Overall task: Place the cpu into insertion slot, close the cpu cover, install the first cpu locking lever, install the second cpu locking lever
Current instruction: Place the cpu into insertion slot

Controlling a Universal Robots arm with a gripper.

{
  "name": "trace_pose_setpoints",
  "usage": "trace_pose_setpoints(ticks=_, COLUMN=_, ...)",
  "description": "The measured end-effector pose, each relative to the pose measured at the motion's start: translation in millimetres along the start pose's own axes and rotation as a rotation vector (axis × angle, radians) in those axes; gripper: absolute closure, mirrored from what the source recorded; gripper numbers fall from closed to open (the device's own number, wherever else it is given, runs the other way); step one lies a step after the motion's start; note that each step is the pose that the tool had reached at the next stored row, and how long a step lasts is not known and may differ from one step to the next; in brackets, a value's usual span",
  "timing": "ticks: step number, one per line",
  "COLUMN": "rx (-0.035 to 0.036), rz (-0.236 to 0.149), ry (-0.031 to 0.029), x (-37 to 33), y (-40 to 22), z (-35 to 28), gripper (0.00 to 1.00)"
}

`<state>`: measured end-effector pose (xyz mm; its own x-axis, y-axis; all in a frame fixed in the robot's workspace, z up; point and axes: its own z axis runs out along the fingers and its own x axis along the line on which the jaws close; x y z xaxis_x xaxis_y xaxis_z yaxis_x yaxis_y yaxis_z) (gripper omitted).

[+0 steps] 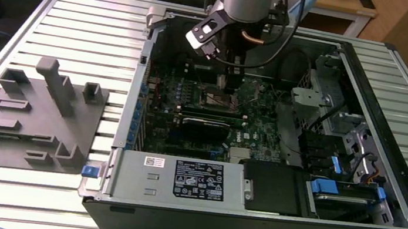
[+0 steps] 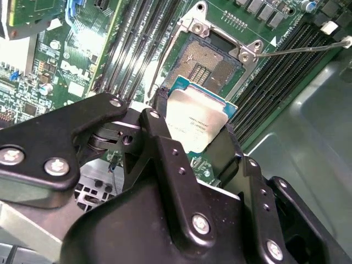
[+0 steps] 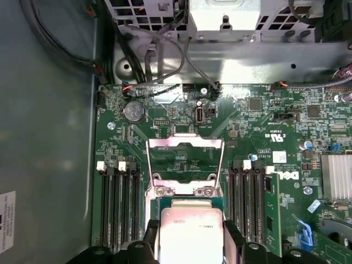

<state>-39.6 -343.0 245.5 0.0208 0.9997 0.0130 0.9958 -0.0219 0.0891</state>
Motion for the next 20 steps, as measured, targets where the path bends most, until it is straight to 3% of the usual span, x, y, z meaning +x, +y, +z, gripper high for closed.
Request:
trace_pose_setpoints(ticks=8, rx=0.0000, rz=0.000, ry=-0.0001, x=0.2, y=-3.2, z=6.8, gripper=0.46)
trace_pose_setpoints(ticks=15, rx=-0.0003, rz=0.000, ry=0.0000, x=0.0, y=-10.6, z=15.1, gripper=0.46)
trace_pose_setpoints(ticks=20, rx=-0.0088, rz=-0.002, ry=0.0005, x=-0.2, y=-13.6, z=21.9, gripper=0.46)
